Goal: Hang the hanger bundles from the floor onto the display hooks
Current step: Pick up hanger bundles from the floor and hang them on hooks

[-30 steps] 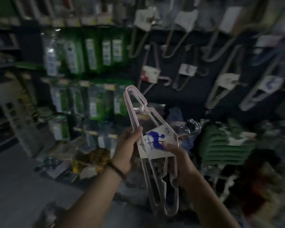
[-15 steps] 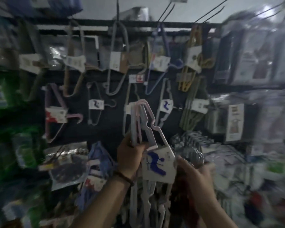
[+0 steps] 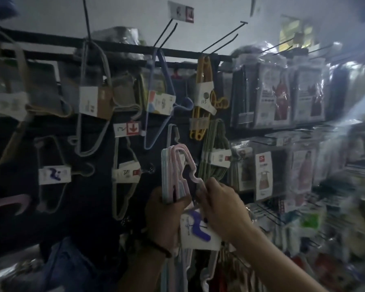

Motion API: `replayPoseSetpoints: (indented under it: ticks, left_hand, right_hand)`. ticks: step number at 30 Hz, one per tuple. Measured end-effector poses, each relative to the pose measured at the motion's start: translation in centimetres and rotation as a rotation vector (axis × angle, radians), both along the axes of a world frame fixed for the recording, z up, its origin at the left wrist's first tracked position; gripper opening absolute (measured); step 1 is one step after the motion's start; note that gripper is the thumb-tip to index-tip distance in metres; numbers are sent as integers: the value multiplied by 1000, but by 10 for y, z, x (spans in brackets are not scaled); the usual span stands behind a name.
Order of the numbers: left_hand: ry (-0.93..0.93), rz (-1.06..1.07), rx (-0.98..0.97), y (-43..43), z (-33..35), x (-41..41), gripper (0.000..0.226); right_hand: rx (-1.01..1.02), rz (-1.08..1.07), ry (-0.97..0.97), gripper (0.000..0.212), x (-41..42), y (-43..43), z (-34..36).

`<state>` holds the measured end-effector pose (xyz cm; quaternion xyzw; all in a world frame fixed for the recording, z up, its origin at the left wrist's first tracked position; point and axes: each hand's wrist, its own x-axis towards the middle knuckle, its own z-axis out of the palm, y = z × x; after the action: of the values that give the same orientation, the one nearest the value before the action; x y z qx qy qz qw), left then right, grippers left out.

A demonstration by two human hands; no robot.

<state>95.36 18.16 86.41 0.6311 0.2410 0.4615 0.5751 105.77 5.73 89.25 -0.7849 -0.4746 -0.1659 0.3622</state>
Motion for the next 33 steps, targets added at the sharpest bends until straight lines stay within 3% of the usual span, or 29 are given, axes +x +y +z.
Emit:
replayPoseSetpoints:
  ticks: [3, 6, 9, 12, 17, 20, 24, 30, 33]
  left_hand:
    - [37, -70, 59, 22, -1, 17, 47]
    - [72, -122, 105, 45, 7, 33, 36]
    - [157, 25, 209, 79, 15, 40, 53]
    - [160, 206, 301, 120, 22, 45, 29]
    - [307, 323, 601, 156, 40, 55, 37]
    - [365, 334, 715, 170, 46, 66, 27]
    - [454, 396, 883, 191, 46, 72, 21]
    - [500, 378, 990, 187, 50, 77, 28]
    - [517, 452, 1021, 176, 57, 72, 22]
  right_hand:
    - [67, 34, 66, 22, 26, 28, -5]
    - [119, 80, 66, 17, 52, 51, -8]
    - [103, 103, 65, 20, 84, 72, -5]
    - [19, 32, 11, 25, 129, 89, -4]
    - [-38, 54, -21, 28, 176, 122, -2]
    - [77, 67, -154, 40, 192, 140, 5]
    - [174, 128, -163, 57, 214, 147, 16]
    - [390, 125, -260, 38, 220, 146, 15]
    - [404, 99, -229, 38, 219, 152, 12]
